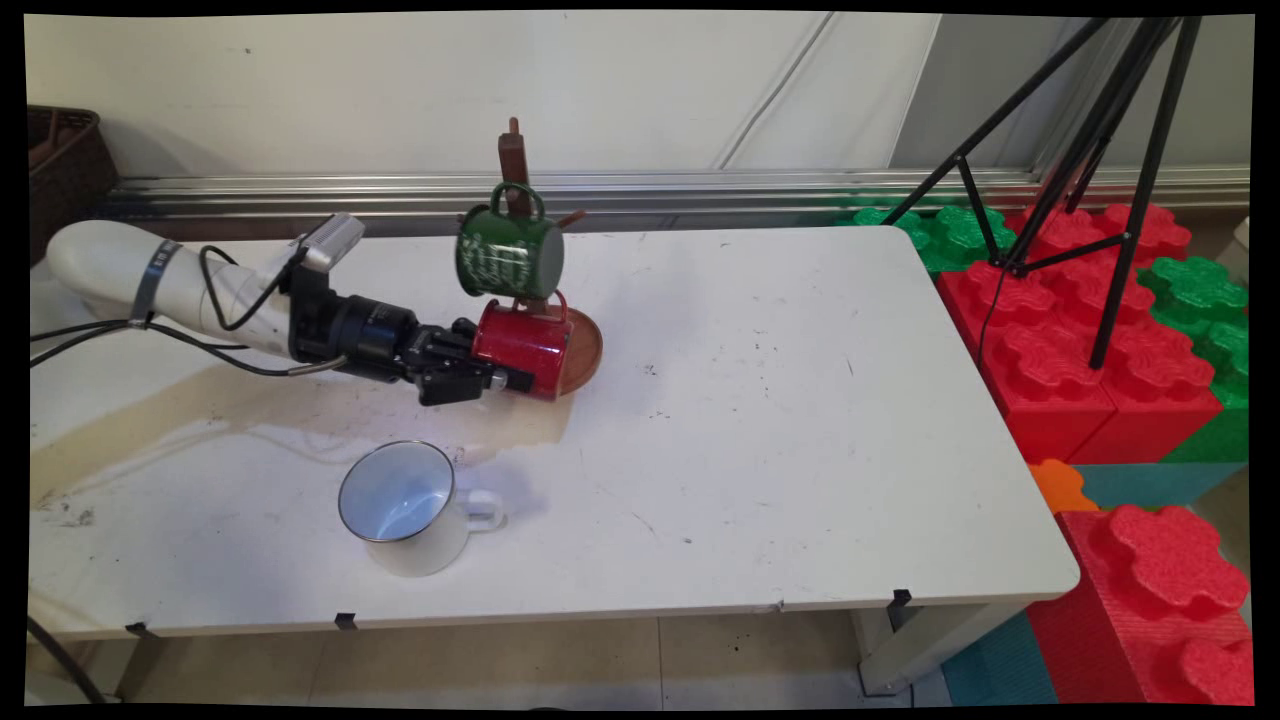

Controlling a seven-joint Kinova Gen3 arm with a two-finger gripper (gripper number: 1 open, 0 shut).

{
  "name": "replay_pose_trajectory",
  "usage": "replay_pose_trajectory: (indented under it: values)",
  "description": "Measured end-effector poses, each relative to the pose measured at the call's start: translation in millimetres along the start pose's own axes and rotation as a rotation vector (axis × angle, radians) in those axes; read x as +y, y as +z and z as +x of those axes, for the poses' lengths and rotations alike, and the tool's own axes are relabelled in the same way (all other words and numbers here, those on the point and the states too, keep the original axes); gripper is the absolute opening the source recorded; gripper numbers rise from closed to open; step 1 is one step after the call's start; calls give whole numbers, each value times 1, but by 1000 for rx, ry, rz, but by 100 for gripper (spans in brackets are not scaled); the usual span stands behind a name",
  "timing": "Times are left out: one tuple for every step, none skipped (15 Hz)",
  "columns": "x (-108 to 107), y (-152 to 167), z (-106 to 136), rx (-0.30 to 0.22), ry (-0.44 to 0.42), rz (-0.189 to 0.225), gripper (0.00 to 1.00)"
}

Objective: Place the picked object on the table

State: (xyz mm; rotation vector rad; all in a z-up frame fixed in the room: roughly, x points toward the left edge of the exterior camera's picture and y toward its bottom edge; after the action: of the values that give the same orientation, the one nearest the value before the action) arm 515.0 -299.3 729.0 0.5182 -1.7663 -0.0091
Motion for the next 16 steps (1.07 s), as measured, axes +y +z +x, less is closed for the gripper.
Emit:
replay_pose_trajectory:
  values:
    - [3, -3, 1, -2, 1, -8, 0]
    - [5, -4, 1, -3, 2, -11, 0]
    - [6, -6, 1, -5, 3, -15, 0]
    - [9, -8, 1, -9, 5, -21, 0]
    - [10, -11, 1, -13, 7, -24, 0]
    - [12, -13, 1, -17, 10, -27, 0]
    - [13, -16, 1, -22, 13, -29, 0]
    - [15, -20, 1, -29, 18, -32, 0]
    - [17, -23, 1, -36, 22, -35, 0]
    - [18, -27, 1, -43, 27, -38, 0]
    - [19, -30, 0, -48, 30, -40, 0]
    - [21, -35, 0, -56, 35, -42, 0]
    - [23, -40, 0, -64, 41, -43, 0]
    - [24, -44, 0, -71, 45, -42, 0]
    - [24, -48, 0, -76, 47, -42, 0]
    - [25, -53, -1, -82, 52, -40, 0]
